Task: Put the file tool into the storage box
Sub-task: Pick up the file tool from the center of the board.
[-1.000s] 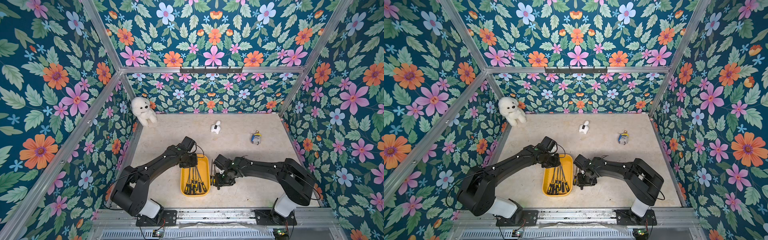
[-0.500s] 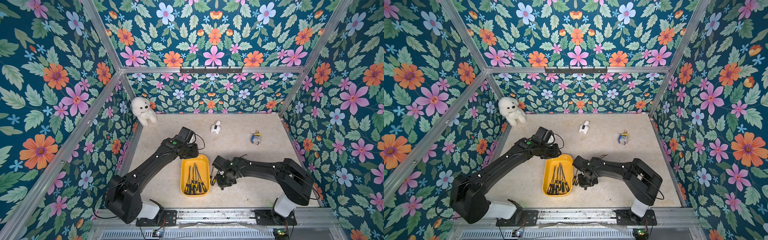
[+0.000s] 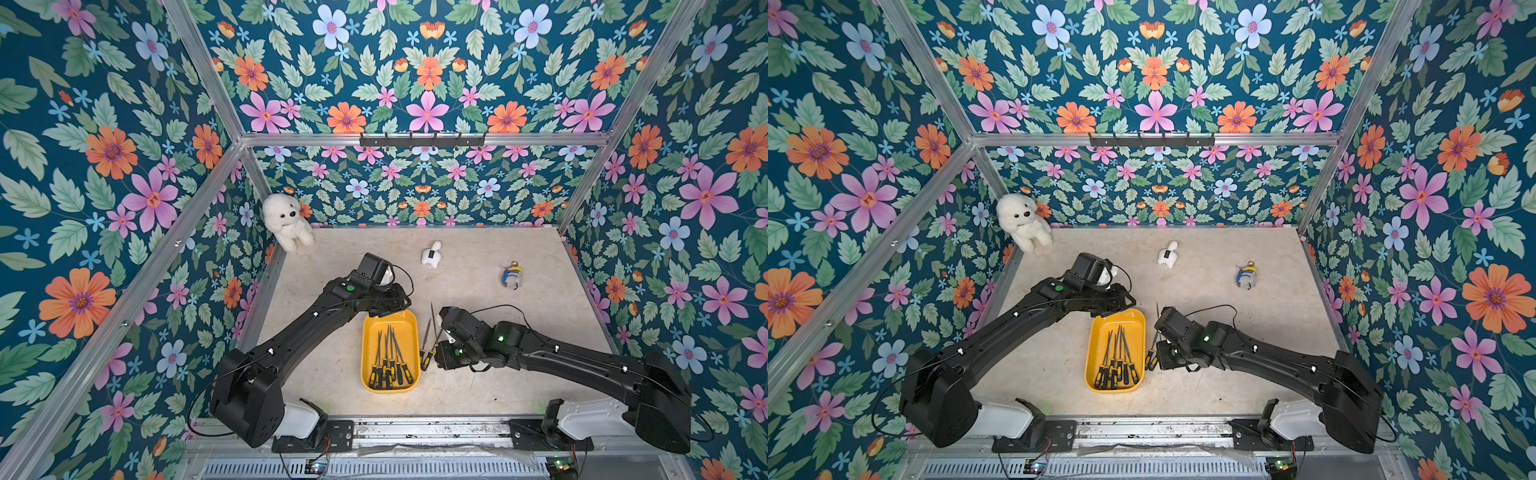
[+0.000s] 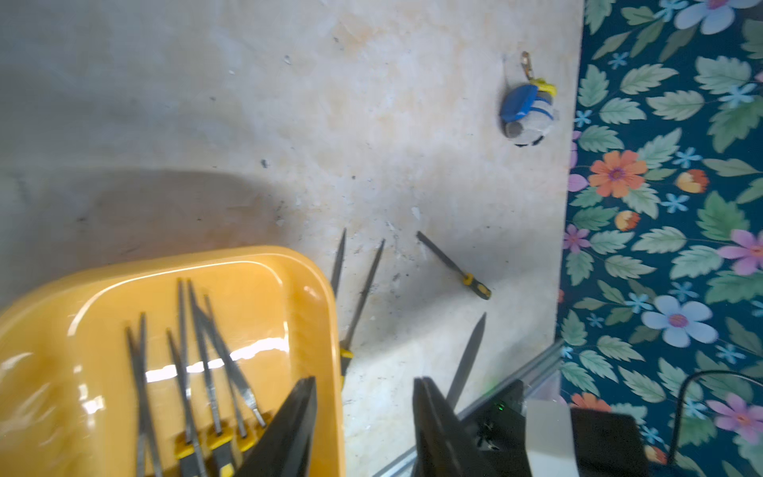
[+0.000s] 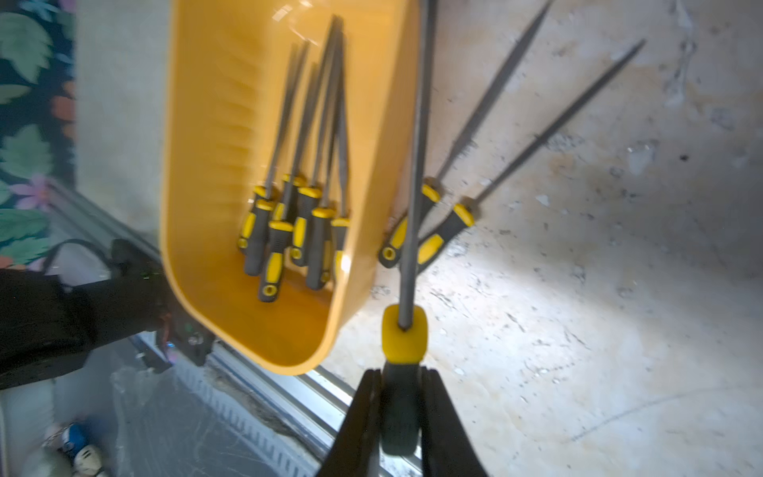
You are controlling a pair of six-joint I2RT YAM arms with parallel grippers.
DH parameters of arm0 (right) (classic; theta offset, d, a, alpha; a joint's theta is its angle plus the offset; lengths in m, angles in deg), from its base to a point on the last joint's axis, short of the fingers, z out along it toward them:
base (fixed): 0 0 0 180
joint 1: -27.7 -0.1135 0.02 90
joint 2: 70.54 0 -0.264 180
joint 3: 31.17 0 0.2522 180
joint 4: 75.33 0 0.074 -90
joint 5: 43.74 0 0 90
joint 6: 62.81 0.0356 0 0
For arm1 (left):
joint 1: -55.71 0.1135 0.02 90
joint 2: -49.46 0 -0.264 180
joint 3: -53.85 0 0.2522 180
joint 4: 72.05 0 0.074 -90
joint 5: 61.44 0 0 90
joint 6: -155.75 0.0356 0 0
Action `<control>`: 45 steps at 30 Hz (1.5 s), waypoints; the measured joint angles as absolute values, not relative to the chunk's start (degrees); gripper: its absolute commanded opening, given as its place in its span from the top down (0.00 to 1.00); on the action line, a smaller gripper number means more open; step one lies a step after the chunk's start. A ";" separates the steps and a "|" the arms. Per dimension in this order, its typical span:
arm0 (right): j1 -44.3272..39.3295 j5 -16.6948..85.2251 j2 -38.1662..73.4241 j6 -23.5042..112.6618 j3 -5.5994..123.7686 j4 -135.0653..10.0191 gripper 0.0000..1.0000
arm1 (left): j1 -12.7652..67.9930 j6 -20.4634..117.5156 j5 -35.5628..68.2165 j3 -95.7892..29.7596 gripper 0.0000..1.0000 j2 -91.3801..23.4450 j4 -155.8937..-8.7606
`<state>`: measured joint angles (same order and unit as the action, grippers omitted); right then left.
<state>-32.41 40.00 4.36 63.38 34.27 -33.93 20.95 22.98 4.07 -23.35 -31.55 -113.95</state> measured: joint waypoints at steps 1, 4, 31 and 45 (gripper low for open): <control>-32.61 39.72 3.92 63.38 34.17 -35.18 0.87 | 20.34 21.85 3.08 -23.00 0.53 -31.90 -112.40; -32.81 38.60 3.46 63.47 33.73 -38.22 0.87 | 18.37 19.16 1.66 -22.83 0.52 -33.39 -108.97; -33.46 35.78 6.17 65.11 32.24 -41.19 0.87 | 15.83 15.03 3.02 -19.53 0.61 -28.27 -105.97; -33.40 33.49 9.21 65.08 33.20 -44.18 0.82 | 14.65 17.06 7.41 -20.16 1.00 -33.67 -109.60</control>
